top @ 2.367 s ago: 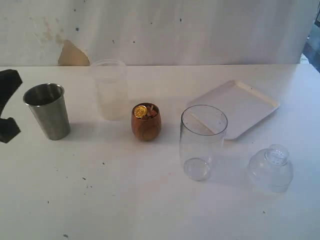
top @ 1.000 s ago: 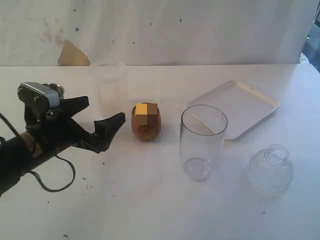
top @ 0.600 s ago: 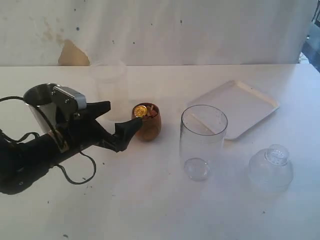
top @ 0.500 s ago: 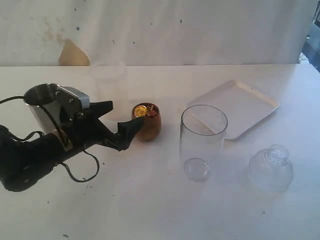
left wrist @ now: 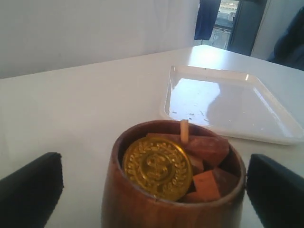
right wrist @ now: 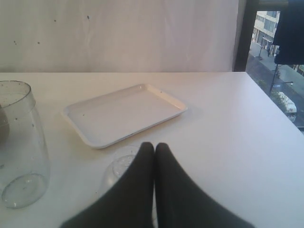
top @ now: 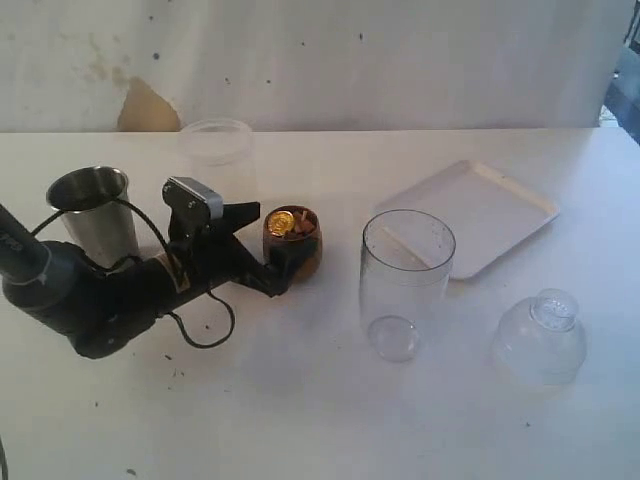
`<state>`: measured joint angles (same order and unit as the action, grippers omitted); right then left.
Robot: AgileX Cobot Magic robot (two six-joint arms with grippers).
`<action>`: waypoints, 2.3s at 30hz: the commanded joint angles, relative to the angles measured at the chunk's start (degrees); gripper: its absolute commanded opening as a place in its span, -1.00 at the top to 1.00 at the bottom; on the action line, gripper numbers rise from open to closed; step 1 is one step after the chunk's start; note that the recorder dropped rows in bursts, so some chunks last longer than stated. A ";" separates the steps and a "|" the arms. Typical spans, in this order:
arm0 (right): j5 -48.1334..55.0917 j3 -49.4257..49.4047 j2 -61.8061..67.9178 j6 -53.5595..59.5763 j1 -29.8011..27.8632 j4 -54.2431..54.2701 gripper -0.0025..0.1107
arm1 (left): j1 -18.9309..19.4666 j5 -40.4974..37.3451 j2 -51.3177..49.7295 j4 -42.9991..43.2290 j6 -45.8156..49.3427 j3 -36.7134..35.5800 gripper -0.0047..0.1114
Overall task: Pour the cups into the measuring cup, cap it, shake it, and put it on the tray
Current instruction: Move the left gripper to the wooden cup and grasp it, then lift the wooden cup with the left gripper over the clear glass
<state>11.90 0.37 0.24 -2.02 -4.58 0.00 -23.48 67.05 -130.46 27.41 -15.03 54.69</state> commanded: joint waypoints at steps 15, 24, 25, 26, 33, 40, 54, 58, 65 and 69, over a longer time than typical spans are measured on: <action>-0.31 -0.37 -0.24 -0.17 0.08 0.00 0.96 | -1.29 -3.97 -8.73 3.55 -4.55 12.47 -0.84; -0.31 -0.37 -0.24 -0.17 0.08 0.00 0.96 | -1.29 -4.93 -9.11 3.93 -4.66 13.44 -0.84; -0.31 -0.37 -0.24 -0.17 0.08 0.00 0.96 | -1.29 -4.93 -9.11 3.93 -4.66 13.44 -0.84; -0.31 -0.37 -0.24 -0.17 0.08 0.00 0.96 | -1.29 -4.82 -9.11 3.93 -5.09 13.44 -0.81; -0.31 -0.37 -0.24 -0.17 0.08 0.00 0.96 | -1.29 -4.82 -9.11 5.00 -12.47 13.44 0.53; -0.31 -0.37 -0.24 -0.17 0.08 0.00 0.96 | -1.29 -6.11 -6.71 11.28 -11.75 13.34 0.91; -0.31 -0.37 -0.24 -0.17 0.08 0.00 0.96 | -1.29 -20.45 11.50 17.18 -14.89 13.25 0.92; -0.31 -0.37 -0.24 -0.17 0.08 0.00 0.96 | -1.33 -22.91 14.69 18.95 -15.70 12.89 0.92; -0.31 -0.37 -0.24 -0.17 0.08 0.00 0.96 | -6.39 -31.22 19.19 19.77 -14.91 12.90 0.92; -0.31 -0.37 -0.24 -0.17 0.08 0.00 0.96 | -9.31 -32.86 19.86 19.64 -12.77 12.90 0.92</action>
<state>11.90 0.37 0.24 -2.02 -4.58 0.00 -31.02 34.55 -111.86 47.16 -29.45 67.81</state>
